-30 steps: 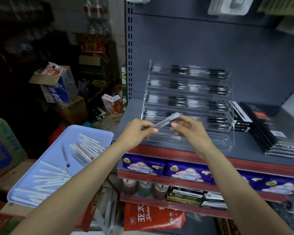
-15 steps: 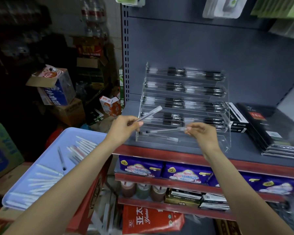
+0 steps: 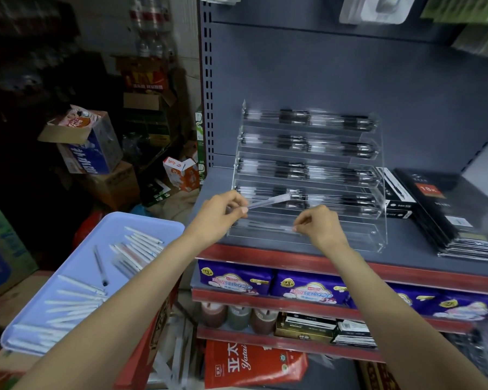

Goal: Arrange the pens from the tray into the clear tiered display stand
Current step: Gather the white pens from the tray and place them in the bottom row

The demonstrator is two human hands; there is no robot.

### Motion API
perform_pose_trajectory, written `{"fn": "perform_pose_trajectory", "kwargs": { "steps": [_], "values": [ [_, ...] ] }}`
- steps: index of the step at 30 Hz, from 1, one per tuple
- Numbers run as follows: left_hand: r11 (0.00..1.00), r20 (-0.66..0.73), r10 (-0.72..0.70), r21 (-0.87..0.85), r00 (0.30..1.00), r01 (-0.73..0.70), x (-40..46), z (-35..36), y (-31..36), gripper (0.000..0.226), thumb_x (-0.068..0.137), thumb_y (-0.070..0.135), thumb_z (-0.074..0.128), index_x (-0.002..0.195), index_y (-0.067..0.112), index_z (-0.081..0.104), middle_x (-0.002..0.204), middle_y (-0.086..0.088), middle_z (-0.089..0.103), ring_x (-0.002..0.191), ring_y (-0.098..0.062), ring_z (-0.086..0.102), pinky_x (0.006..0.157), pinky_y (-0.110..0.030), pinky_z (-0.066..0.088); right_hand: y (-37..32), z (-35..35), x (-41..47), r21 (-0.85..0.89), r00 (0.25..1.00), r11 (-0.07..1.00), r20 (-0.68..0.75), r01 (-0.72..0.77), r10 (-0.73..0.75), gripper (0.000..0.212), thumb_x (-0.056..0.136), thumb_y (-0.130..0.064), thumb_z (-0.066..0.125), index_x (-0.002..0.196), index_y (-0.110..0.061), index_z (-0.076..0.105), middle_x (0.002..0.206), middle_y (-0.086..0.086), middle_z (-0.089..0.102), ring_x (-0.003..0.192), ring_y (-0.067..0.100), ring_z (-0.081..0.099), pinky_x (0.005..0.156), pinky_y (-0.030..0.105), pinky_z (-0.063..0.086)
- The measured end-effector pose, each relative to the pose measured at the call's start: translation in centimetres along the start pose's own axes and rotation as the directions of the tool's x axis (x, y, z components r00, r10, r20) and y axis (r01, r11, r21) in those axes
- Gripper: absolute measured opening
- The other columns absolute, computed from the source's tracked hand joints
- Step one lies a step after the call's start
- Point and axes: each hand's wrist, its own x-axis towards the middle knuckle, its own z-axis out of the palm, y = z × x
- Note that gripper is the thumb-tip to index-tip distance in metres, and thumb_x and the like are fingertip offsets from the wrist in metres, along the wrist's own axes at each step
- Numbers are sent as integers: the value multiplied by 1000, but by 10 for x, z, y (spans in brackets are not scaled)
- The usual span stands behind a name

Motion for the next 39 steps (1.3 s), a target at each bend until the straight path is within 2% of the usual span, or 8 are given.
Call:
{"fn": "perform_pose_trajectory", "kwargs": {
  "steps": [4,10,13,18,23,26,33,39],
  "values": [
    [1000,-6,21,16,1000,-21,1,-3,-1,4,90,14,59,94,15,62,85,0,68,88,-18,66,85,-33,51,-3,-4,-6,62,999,998,-49,-6,9,9,86,-8,65,89,-8,73,84,1,67,74,7,57,68,12,43],
    [994,33,59,94,998,-62,3,3,4,5,89,17,61,93,17,64,87,8,64,89,-7,59,72,-3,41,-19,-9,-20,651,998,756,-32,58,-49,17,89,-2,59,104,-3,67,81,4,66,64,-1,64,63,10,51],
    [991,-12,72,112,997,-70,3,6,8,4,88,19,63,91,21,63,88,10,63,88,-5,58,73,-4,41,-22,-10,-23,609,993,784,-80,121,-91,12,84,-1,64,95,0,70,76,1,66,62,-3,64,65,7,48],
    [984,-349,3,170,937,60,2,-5,-12,25,85,18,66,107,11,55,104,-3,57,78,-10,52,68,-11,33,3,-14,-17,468,983,883,-178,41,49,9,82,-11,70,78,-20,72,75,-3,69,73,12,67,83,26,52],
    [975,-203,-131,150,970,163,5,-2,-26,38,85,21,67,120,7,58,109,-7,67,96,-17,62,83,-20,42,3,1,-16,191,993,981,-117,18,5,5,82,-15,71,84,-12,75,73,-4,65,70,8,58,67,14,42],
    [979,-191,-138,124,972,164,6,1,-31,33,84,19,69,113,5,65,104,-11,70,94,-17,65,85,-18,44,-3,7,-12,98,998,995,-63,24,-18,7,82,-13,70,83,-8,75,77,-1,65,75,9,58,73,16,40],
    [982,-229,-149,83,962,172,3,4,-32,30,83,16,70,110,3,67,105,-12,70,86,-7,58,72,-7,38,-12,11,4,59,999,997,27,-39,38,5,81,-10,71,82,-8,75,84,5,71,73,8,56,56,8,37],
    [987,-253,-148,30,956,161,-5,4,-31,25,83,20,69,106,9,69,100,-6,71,84,-7,60,78,-15,44,-22,18,4,86,998,996,46,38,-42,7,83,-8,68,86,-7,74,87,7,72,70,5,56,56,3,38]
  ]
}}
